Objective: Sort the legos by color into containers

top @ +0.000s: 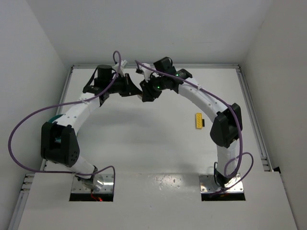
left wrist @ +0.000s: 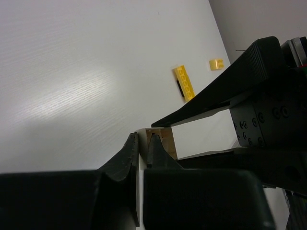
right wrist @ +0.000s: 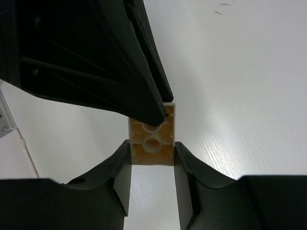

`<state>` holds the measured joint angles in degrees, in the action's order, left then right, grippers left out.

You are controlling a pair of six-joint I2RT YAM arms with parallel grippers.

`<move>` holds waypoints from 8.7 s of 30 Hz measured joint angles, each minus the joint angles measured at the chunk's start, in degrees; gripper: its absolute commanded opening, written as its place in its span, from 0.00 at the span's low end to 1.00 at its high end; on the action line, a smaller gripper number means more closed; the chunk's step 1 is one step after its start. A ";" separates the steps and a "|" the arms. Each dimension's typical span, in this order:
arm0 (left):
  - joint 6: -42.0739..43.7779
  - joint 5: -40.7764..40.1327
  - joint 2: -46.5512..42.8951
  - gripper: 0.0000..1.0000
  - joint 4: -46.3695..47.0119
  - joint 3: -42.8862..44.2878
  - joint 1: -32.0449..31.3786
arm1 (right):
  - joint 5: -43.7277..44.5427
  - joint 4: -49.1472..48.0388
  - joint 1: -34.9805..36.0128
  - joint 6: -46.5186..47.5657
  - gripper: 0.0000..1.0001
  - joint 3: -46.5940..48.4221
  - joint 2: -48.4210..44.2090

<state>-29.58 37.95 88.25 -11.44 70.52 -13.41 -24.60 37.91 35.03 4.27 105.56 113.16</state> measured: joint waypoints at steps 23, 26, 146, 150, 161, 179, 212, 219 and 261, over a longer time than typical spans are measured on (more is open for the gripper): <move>12.41 -11.69 -4.52 0.00 -9.88 1.38 9.40 | 4.22 -3.43 -2.12 5.38 0.74 -23.65 -14.10; 16.96 -17.22 -8.41 0.00 -15.04 1.38 11.72 | 5.35 -2.93 -3.45 6.32 0.74 -24.98 -13.92; 38.34 -23.65 -3.28 0.38 -26.77 6.45 0.98 | 21.66 11.67 -33.79 16.76 0.69 -31.41 -11.54; 36.44 -24.11 -0.98 0.38 -25.75 6.67 -0.98 | 21.73 11.39 -34.53 16.94 0.69 -33.90 -12.35; 34.71 -25.99 1.03 0.42 -24.92 8.15 -1.64 | 15.13 10.60 -33.64 12.31 0.72 -26.91 -4.72; 29.07 -38.07 0.37 0.56 -21.88 7.23 -1.11 | 15.26 8.50 -31.61 -0.68 0.73 -25.57 3.65; 35.26 -25.14 -17.64 0.78 -9.03 -12.83 2.10 | 3.63 7.21 -30.01 -12.44 0.19 -14.56 6.62; 53.92 -15.19 -21.42 0.74 -4.70 -17.20 -5.77 | -4.15 7.21 -29.75 -20.13 0.15 -13.60 5.90; 120.21 -30.03 10.75 0.63 48.33 -26.53 -38.75 | 2.54 9.57 -21.97 -33.27 0.03 -9.29 6.91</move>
<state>90.63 7.92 99.00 36.88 43.99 -52.16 -22.06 47.48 13.06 -28.99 96.27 120.07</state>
